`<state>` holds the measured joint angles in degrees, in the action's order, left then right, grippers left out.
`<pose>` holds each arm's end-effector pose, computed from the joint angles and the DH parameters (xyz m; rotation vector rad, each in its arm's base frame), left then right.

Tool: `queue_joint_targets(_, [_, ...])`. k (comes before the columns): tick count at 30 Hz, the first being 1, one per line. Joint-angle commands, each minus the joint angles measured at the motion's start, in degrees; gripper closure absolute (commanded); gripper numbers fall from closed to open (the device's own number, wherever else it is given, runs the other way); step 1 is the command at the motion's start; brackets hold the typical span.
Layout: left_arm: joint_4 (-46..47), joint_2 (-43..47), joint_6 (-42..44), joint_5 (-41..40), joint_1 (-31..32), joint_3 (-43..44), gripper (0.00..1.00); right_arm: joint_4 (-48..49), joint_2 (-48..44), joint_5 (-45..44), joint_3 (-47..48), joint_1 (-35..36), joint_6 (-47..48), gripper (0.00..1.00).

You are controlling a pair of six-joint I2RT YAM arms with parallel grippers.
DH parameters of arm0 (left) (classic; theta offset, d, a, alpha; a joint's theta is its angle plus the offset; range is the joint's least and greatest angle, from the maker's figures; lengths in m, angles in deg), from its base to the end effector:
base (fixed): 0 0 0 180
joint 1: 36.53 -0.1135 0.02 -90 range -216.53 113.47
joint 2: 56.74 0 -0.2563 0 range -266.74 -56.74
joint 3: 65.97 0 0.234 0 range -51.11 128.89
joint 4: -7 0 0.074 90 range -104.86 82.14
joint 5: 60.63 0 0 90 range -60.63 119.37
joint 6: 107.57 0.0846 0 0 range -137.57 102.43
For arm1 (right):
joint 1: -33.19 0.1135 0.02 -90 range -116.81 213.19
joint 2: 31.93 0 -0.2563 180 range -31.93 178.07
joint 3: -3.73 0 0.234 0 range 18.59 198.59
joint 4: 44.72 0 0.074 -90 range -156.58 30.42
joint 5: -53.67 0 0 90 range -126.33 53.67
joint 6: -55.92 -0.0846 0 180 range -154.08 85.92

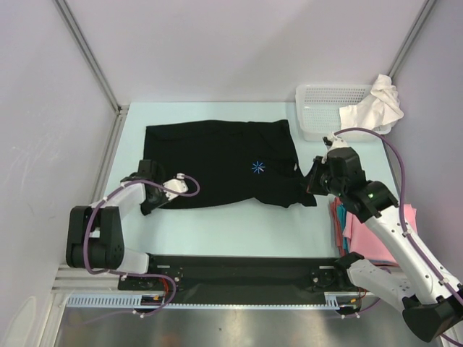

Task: Fold and stack the t-shirts
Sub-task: Flatten the tshirt out

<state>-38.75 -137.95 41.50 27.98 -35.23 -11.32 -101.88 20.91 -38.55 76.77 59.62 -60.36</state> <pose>0.2383 -0.0034 0.1111 1.4397 2.4859 0.2464 0.1908 0.0912 0.3032 0.0189 2.2551 0.4604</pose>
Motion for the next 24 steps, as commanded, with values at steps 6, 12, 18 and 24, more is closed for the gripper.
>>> queue_joint_targets(6, [-9.33, 10.35, -10.36, 8.23, -5.24, 12.09, 1.00, -1.28, -2.39, -3.31, 11.85, -1.65, 3.60, 1.00])
queue_joint_targets(12, [-24.90, 20.39, -16.16, 9.22, -9.38, 40.73, 1.00, -3.84, -5.46, -5.69, 30.92, -1.56, 7.30, 1.00])
queue_joint_targets(18, [-32.64, 18.29, -19.60, 5.70, -9.83, 62.65, 1.00, -1.56, -6.44, -5.08, 44.28, -1.56, 10.55, 1.00])
queue_joint_targets(24, [-29.14, 13.02, -19.08, 3.15, -9.83, 68.58, 1.00, 3.78, 0.59, -9.46, 47.21, -1.39, 14.67, 1.00])
